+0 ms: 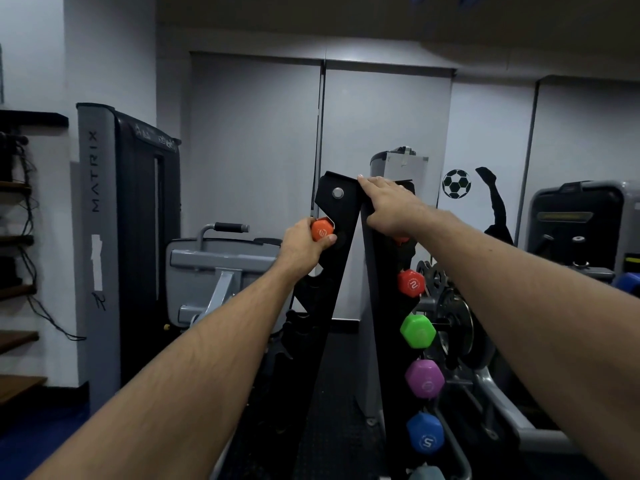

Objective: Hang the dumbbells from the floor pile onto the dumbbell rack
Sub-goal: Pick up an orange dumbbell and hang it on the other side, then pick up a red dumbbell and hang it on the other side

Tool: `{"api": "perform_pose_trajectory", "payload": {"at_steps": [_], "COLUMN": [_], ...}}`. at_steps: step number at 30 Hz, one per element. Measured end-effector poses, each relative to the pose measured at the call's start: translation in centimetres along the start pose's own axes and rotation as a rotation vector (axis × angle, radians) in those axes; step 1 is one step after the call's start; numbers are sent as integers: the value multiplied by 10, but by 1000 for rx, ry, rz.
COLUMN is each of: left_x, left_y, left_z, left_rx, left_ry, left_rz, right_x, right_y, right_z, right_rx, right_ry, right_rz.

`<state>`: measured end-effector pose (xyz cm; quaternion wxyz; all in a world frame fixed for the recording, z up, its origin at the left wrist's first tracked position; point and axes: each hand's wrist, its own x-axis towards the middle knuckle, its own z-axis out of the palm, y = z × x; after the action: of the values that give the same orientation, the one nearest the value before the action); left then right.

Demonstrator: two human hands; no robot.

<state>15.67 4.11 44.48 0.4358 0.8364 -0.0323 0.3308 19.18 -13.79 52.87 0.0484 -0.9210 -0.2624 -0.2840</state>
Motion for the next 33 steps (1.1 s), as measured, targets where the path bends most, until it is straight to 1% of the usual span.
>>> {"api": "perform_pose_trajectory", "payload": {"at_steps": [4, 10, 13, 16, 17, 19, 23, 27, 30, 33], "left_x": [-8, -36, -54, -72, -77, -91, -133, -180, -218, -263], "left_y": [0, -5, -10, -21, -25, -37, -68, -121, -165, -207], "left_z": [-3, -7, -7, -8, -8, -6, 5, 20, 32, 45], "left_rx": [31, 15, 18, 27, 33, 56, 44, 6, -18, 19], "left_ry": [-15, 15, 6, -7, -14, -9, 25, 21, -23, -157], "left_rz": [9, 7, 11, 3, -8, -29, -7, -53, -161, -276], "right_x": [-9, -35, -53, -81, -92, -117, -160, -205, -240, -280], "right_y": [-3, -2, -6, -18, -23, -34, -53, -68, -75, -83], "right_z": [-4, 6, 13, 29, 37, 59, 115, 174, 221, 272], "right_rx": [6, 2, 65, 198, 239, 296, 378, 454, 475, 431], "right_ry": [-47, 11, 92, 197, 206, 183, 127, 85, 48, -93], "right_rz": [8, 21, 37, 53, 55, 41, 2, 12, 64, 133]}}
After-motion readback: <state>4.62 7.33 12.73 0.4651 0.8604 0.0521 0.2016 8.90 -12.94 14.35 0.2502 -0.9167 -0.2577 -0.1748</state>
